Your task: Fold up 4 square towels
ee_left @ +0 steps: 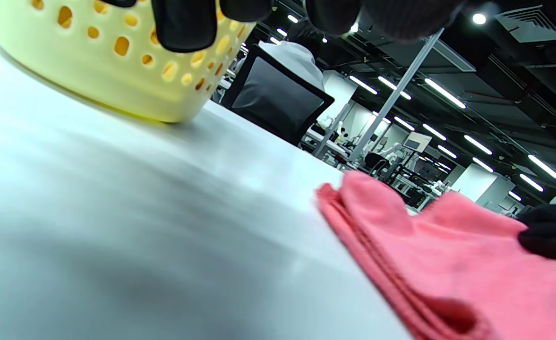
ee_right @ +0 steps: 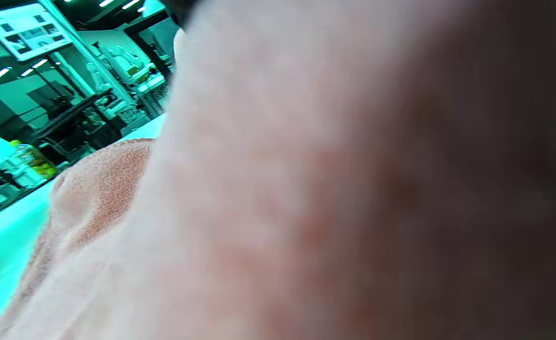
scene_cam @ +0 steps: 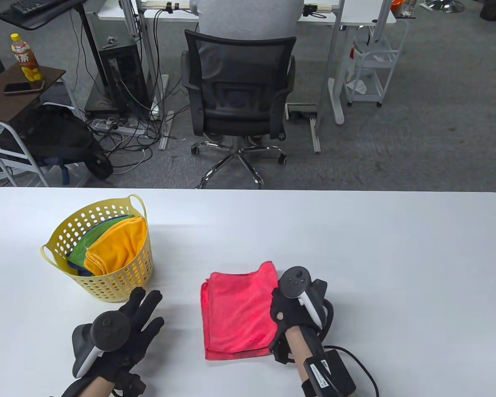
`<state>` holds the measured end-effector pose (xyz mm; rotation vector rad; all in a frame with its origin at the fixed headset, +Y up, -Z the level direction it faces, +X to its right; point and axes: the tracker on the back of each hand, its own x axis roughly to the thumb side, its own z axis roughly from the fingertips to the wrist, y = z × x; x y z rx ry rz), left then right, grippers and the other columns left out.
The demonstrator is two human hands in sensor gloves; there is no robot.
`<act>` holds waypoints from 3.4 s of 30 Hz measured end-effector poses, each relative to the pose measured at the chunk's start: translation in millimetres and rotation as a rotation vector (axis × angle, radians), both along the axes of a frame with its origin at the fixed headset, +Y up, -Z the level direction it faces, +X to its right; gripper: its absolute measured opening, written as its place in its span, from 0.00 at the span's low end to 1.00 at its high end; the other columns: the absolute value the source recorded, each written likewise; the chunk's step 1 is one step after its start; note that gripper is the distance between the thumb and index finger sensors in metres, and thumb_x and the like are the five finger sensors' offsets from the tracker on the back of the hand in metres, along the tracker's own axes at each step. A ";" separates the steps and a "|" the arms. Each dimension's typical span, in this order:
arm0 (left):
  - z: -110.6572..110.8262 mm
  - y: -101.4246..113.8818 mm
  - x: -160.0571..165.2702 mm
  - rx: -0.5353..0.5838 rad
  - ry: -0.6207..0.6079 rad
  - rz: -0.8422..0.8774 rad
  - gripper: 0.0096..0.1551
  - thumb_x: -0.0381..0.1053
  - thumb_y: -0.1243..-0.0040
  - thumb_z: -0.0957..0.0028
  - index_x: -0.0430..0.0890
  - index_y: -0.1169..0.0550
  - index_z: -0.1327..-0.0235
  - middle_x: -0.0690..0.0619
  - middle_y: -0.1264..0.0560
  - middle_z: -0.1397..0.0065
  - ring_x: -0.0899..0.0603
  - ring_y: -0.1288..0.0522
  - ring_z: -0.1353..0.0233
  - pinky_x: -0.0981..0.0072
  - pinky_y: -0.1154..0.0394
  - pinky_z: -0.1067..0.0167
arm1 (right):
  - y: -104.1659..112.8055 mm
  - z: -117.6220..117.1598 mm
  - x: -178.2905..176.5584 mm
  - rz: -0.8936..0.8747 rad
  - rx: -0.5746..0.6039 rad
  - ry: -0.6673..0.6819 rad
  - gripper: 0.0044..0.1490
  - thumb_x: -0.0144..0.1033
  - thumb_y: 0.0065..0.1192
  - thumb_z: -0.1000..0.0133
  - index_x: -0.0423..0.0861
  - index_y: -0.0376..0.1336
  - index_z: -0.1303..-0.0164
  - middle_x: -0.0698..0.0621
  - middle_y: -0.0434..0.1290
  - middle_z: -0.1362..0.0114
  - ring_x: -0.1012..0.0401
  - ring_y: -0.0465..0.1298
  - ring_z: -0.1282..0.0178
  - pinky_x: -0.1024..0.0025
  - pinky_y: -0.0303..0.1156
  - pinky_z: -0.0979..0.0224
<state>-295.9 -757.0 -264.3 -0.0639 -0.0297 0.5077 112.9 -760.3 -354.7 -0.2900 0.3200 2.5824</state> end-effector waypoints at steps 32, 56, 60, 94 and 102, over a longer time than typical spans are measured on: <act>31.4 57.6 22.9 0.274 0.001 -0.154 0.39 0.69 0.48 0.45 0.64 0.36 0.17 0.50 0.41 0.11 0.35 0.36 0.14 0.37 0.43 0.18 | 8.2 1.9 209.3 0.301 0.164 -0.414 0.46 0.46 0.61 0.41 0.35 0.53 0.18 0.23 0.54 0.18 0.32 0.64 0.26 0.27 0.57 0.30; -190.8 95.9 -20.7 -0.373 0.601 -0.198 0.26 0.59 0.36 0.42 0.67 0.25 0.28 0.52 0.39 0.12 0.35 0.43 0.12 0.39 0.46 0.17 | 29.9 0.7 168.1 -0.146 0.435 -0.087 0.44 0.48 0.57 0.41 0.35 0.55 0.20 0.23 0.48 0.16 0.30 0.57 0.22 0.24 0.53 0.30; -183.1 93.2 -28.0 -0.310 0.595 -0.135 0.21 0.53 0.41 0.44 0.65 0.22 0.37 0.54 0.33 0.16 0.37 0.38 0.14 0.40 0.43 0.17 | 29.1 -0.5 161.3 -0.208 0.449 -0.063 0.44 0.47 0.57 0.40 0.35 0.55 0.20 0.22 0.48 0.16 0.30 0.57 0.22 0.24 0.53 0.30; -53.4 323.0 68.5 0.415 -0.296 1.092 0.22 0.52 0.50 0.41 0.63 0.31 0.32 0.59 0.29 0.20 0.47 0.25 0.19 0.53 0.40 0.14 | 53.6 9.5 139.1 -0.371 0.526 0.031 0.44 0.47 0.56 0.40 0.34 0.55 0.20 0.22 0.48 0.16 0.29 0.56 0.22 0.24 0.54 0.30; -78.5 255.1 108.3 0.351 -0.279 0.935 0.22 0.51 0.48 0.43 0.61 0.30 0.34 0.58 0.28 0.21 0.45 0.27 0.19 0.52 0.41 0.15 | 52.2 8.9 140.6 -0.373 0.516 0.027 0.44 0.47 0.56 0.40 0.34 0.55 0.20 0.22 0.48 0.16 0.29 0.56 0.22 0.24 0.54 0.30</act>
